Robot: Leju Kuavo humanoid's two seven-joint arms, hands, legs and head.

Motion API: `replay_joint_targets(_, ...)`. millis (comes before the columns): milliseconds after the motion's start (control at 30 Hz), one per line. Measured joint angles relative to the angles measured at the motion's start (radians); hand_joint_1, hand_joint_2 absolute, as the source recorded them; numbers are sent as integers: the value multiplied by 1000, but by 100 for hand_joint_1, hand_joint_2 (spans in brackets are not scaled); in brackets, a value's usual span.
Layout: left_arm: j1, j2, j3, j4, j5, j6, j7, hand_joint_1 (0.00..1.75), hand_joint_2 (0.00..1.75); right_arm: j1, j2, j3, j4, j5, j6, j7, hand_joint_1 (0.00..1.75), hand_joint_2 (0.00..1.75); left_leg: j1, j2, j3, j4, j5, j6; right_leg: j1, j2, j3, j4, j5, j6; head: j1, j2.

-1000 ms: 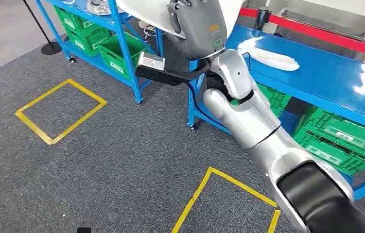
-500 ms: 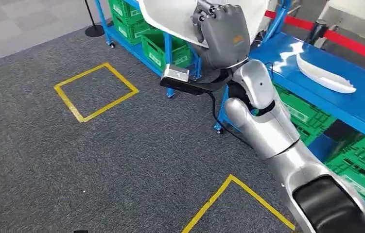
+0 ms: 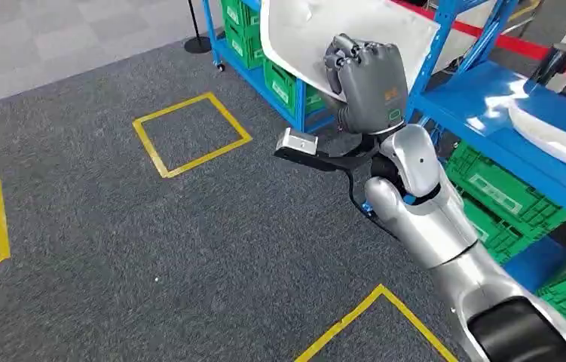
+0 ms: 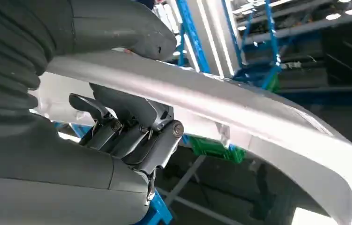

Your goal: Take the parts from the cabinet and place them on the table.

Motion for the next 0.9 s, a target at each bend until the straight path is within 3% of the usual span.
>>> replay_joint_targets(33, -1, 2, 0, 0, -3, -7, -7, 0, 175, 11, -7, -5, -5, 0, 0, 0, 175, 175, 2, 10, -39, 84, -38, -3, 2, -17, 0, 0, -1, -2, 1, 0)
replay_joint_targets(67, 0, 2, 0, 0, -5, -10, -15, 0, 175, 24, -13, -8, -10, 0, 0, 2, 175, 175, 3, 12, -68, 147, -58, -6, 2, -32, 0, 0, -2, -3, 0, 0)
replay_joint_targets(100, 2, 3, -1, 0, -7, -14, -23, 0, 175, 36, -17, -9, -15, 0, 0, 2, 175, 175, 4, 14, -77, 172, -60, -8, 2, -45, 0, 0, -3, -3, 0, 0)
replay_joint_targets(133, 3, 5, -2, 0, -13, -16, -32, 0, 175, 51, -20, -11, -24, 0, 0, 2, 175, 175, 6, 18, -59, 144, -36, -10, 1, -61, 0, 1, -4, -2, 0, 0)
replay_joint_targets(200, 1, 8, -3, -1, -17, -19, -47, 0, 175, 66, -24, -14, -40, 3, 1, 2, 175, 175, 7, 38, 33, -16, 37, -10, 0, -86, 1, 4, -7, 3, 0, 0)
replay_joint_targets(233, -1, 9, -5, -1, -17, -20, -53, 0, 175, 68, -26, -15, -48, 5, 3, 3, 175, 175, 5, 78, 81, -99, 61, -8, 1, -95, 1, 8, -11, 9, -1, 0)
replay_joint_targets(267, -8, 8, -6, -1, -18, -23, -55, 0, 175, 69, -29, -16, -56, 9, 4, 5, 175, 175, -10, 102, 100, -126, 43, -4, 10, -104, -3, 14, -17, 16, -4, 0)
replay_joint_targets(300, -12, 7, -6, -1, -18, -25, -55, 0, 175, 70, -35, -18, -60, 10, 6, 6, 175, 175, -2, 83, 93, -128, 50, 11, 11, -113, -3, 15, -19, 19, 3, 0)
replay_joint_targets(400, -13, 6, -7, -1, -25, -26, -64, 0, 175, 77, -35, -18, -74, 12, 8, 6, 175, 175, -5, 47, 91, -130, 53, 29, 11, -146, 8, 10, -23, 35, 3, 0)
replay_joint_targets(433, -13, 5, -10, -1, -30, -27, -68, 0, 175, 76, -36, -18, -77, 12, 13, 8, 175, 175, 2, 38, 92, -134, 56, 34, 4, -110, 2, 23, -33, 46, 6, 0)
replay_joint_targets(467, -16, 6, -13, -2, -34, -27, -73, 0, 175, 76, -37, -18, -79, 13, 16, 7, 175, 175, 3, 28, 91, -134, 58, 38, 1, -51, -12, 61, -61, 50, 7, 0)
replay_joint_targets(500, -25, 6, -14, -3, -35, -27, -78, 0, 175, 76, -37, -18, -81, 16, 23, 7, 175, 175, 3, 17, 90, -134, 60, 42, -2, -22, -47, 138, -104, 52, 10, 0)
replay_joint_targets(567, -37, 4, -15, -3, -34, -29, -82, 0, 175, 77, -40, -18, -81, 19, 30, 6, 175, 175, 2, -11, 86, -133, 61, 45, -2, -5, -126, 299, -167, 53, 12, 0)
replay_joint_targets(600, -38, 4, -15, -3, -33, -30, -82, 0, 175, 77, -40, -18, -81, 20, 33, 6, 175, 175, 2, -24, 85, -133, 63, 45, -2, -4, -146, 334, -168, 53, 13, 0)
replay_joint_targets(633, -38, 4, -15, -3, -30, -31, -82, 0, 175, 77, -40, -18, -81, 21, 34, 5, 175, 175, 2, -38, 85, -133, 64, 44, -2, -3, -142, 319, -147, 50, 13, 0)
replay_joint_targets(700, -37, 4, -15, -3, -27, -32, -76, 0, 175, 75, -40, -18, -81, 26, 30, 4, 175, 175, 3, -69, 85, -131, 67, 39, -5, 9, -70, 163, -57, 44, 14, 0)
replay_joint_targets(733, -37, 4, -14, -3, -24, -32, -72, 0, 175, 74, -40, -18, -81, 29, 24, 5, 175, 175, 4, -82, 85, -129, 69, 36, -9, 39, -21, 66, -14, 41, 15, 0)
replay_joint_targets(767, -36, 4, -14, -2, -24, -33, -71, 0, 175, 74, -40, -18, -81, 30, 20, 5, 175, 175, 2, -92, 81, -129, 71, 30, -11, 91, -4, 26, -29, 40, 13, 0)
replay_joint_targets(833, -32, 5, -14, -2, -21, -34, -63, 0, 175, 75, -40, -18, -81, 35, 15, 8, 175, 175, 6, -114, 72, -131, 78, 16, -3, 64, -6, 21, -22, 36, 13, 0)
replay_joint_targets(900, -20, 5, -14, -2, -19, -34, -61, 0, 175, 74, -37, -18, -81, 37, 14, 10, 175, 175, 9, -136, 68, -142, 86, 1, 1, 44, 2, 18, -17, 22, 13, 0)
